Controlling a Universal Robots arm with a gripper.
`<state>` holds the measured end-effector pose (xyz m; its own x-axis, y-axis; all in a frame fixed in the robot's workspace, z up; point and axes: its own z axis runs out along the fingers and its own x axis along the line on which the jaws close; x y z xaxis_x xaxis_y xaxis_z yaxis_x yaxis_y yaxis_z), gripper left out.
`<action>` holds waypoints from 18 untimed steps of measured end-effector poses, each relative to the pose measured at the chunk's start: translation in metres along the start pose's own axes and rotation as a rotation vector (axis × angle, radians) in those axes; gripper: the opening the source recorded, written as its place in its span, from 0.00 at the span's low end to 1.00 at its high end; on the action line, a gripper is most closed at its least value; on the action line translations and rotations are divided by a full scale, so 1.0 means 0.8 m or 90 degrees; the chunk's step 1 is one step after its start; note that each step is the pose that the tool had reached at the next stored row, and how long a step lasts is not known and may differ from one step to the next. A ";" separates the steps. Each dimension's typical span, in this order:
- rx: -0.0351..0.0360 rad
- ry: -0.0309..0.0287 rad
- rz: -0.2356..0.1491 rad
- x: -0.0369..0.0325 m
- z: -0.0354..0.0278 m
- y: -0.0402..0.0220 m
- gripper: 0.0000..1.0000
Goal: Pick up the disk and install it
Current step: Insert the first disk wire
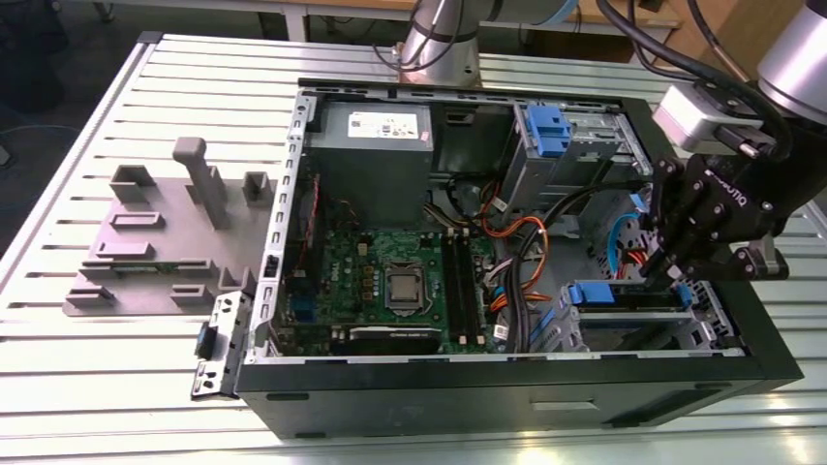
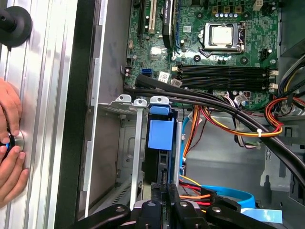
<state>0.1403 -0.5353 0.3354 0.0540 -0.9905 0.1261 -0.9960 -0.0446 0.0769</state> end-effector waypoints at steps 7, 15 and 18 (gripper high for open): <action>0.0000 0.0001 0.000 0.0004 0.0014 -0.0001 0.16; -0.0001 0.0000 0.001 0.0002 0.0031 -0.0002 0.16; -0.0002 0.0000 0.001 0.0002 0.0038 -0.0002 0.16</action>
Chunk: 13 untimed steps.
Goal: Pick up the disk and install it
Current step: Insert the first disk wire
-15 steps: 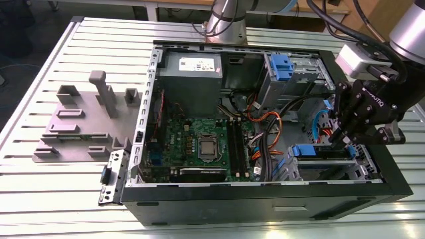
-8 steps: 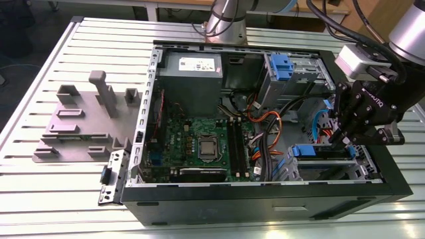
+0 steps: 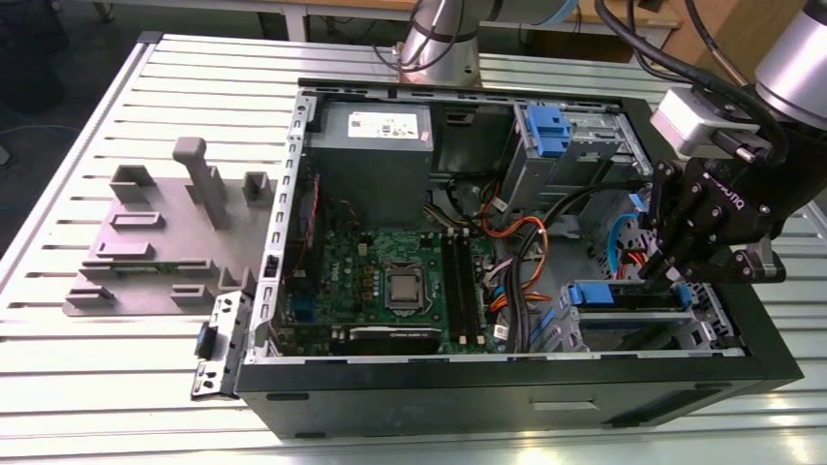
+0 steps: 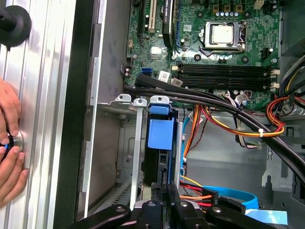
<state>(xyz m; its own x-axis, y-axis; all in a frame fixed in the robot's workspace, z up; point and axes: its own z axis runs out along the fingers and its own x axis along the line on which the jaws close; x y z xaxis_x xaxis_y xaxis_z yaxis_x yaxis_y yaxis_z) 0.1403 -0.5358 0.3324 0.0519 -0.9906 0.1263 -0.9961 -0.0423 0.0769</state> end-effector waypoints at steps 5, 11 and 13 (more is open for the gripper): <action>-0.0001 0.0000 0.001 -0.0001 0.0011 -0.0001 0.16; -0.0001 -0.0005 0.001 -0.0002 0.0017 -0.0001 0.16; -0.0002 -0.0002 0.001 -0.0001 0.0011 -0.0001 0.16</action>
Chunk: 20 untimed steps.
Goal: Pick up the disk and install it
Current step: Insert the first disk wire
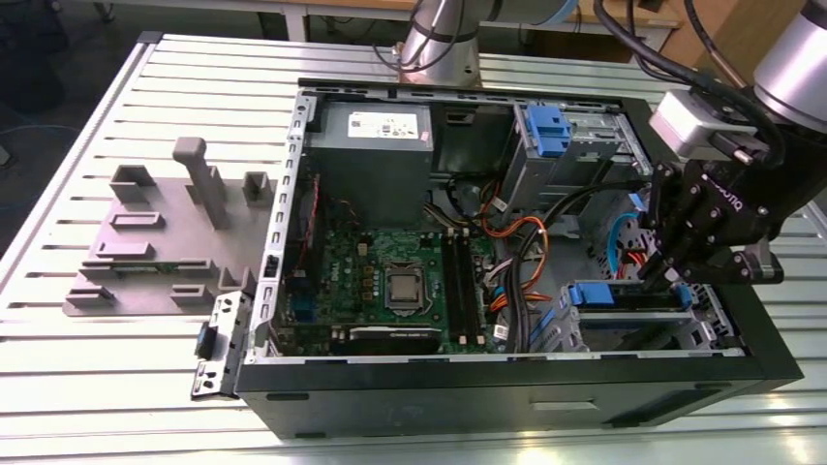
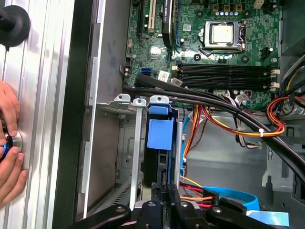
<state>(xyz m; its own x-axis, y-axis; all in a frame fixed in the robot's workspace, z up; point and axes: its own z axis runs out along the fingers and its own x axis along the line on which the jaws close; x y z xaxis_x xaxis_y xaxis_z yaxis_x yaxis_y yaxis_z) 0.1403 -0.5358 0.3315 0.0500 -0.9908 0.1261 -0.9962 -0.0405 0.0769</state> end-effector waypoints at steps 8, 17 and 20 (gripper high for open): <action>-0.0002 0.0000 0.001 0.0001 -0.0012 0.0000 0.16; 0.0000 -0.0052 0.001 0.0001 -0.0012 0.0000 0.16; 0.0001 -0.0053 0.001 0.0002 -0.0012 0.0001 0.16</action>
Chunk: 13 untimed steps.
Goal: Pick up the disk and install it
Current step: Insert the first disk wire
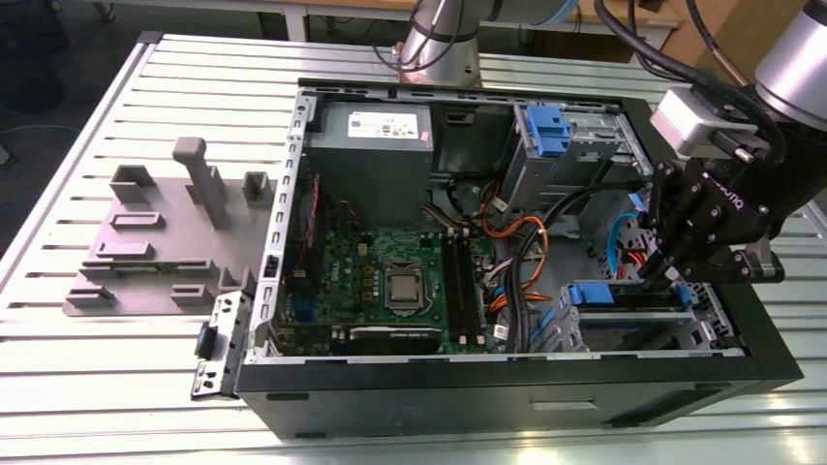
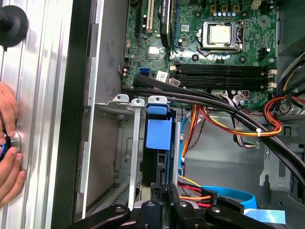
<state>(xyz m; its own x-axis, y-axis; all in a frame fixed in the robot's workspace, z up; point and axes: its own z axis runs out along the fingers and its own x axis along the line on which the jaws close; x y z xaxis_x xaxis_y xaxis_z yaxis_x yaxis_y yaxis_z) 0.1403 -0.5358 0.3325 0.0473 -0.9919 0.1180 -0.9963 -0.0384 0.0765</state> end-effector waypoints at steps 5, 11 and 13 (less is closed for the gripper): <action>0.0015 0.0001 0.000 0.0000 0.0003 0.0000 0.16; 0.0024 0.0002 0.000 -0.0003 0.0029 -0.0002 0.16; 0.0025 0.0002 0.000 -0.0005 0.0042 -0.0003 0.16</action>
<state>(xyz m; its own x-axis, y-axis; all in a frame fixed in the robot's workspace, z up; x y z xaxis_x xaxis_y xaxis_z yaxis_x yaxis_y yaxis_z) 0.1403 -0.5358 0.3291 0.0468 -0.9919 0.1183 -0.9966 -0.0384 0.0726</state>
